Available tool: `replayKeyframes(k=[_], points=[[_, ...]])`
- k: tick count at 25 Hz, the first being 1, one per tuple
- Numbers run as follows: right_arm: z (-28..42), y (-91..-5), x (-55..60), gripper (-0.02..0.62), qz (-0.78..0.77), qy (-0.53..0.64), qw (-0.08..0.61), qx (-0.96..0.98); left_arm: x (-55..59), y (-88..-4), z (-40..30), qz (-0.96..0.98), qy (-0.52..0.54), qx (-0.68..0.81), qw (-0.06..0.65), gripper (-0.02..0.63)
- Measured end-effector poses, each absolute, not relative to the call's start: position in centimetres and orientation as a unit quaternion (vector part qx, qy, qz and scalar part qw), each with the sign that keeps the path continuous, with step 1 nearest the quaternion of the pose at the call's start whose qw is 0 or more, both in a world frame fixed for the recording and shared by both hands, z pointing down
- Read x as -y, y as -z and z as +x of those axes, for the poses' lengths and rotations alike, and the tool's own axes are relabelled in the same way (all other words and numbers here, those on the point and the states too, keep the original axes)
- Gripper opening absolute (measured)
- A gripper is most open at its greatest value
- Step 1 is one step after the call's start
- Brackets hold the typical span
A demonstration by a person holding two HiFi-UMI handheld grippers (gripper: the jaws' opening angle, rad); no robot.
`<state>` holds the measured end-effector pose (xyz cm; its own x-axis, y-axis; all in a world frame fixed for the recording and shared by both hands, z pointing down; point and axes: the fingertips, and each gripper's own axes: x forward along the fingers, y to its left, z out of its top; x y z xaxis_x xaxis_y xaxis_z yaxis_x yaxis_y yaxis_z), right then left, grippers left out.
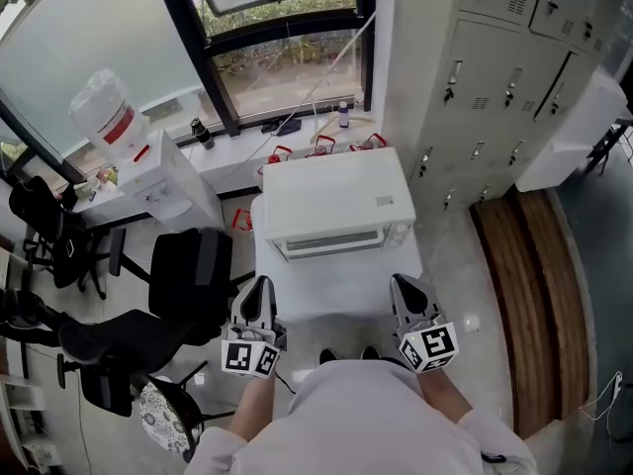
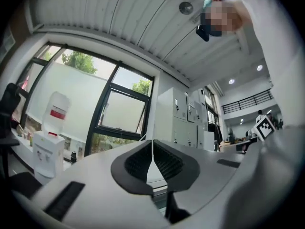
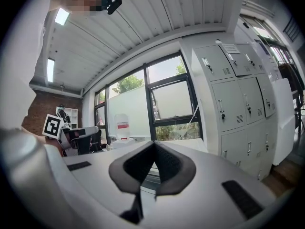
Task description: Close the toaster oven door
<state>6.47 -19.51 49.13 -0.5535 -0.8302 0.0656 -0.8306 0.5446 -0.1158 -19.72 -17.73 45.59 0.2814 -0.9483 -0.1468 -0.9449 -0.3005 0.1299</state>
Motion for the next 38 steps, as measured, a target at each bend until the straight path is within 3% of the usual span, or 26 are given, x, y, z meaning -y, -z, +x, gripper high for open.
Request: replayKeyframes(k=[9,38], points=[[6.5,-48.9,19.7,0.008,0.470,-0.064,-0.003,0.880,17.5,-46.5,-18.8,0.789,0.059,0.612,-0.013,0.018],[6.0,-48.4,20.1,0.006,0.474,-0.056,0.003,0.879,17.4,-48.1,-17.8,0.801,0.037,0.597,0.012,0.018]])
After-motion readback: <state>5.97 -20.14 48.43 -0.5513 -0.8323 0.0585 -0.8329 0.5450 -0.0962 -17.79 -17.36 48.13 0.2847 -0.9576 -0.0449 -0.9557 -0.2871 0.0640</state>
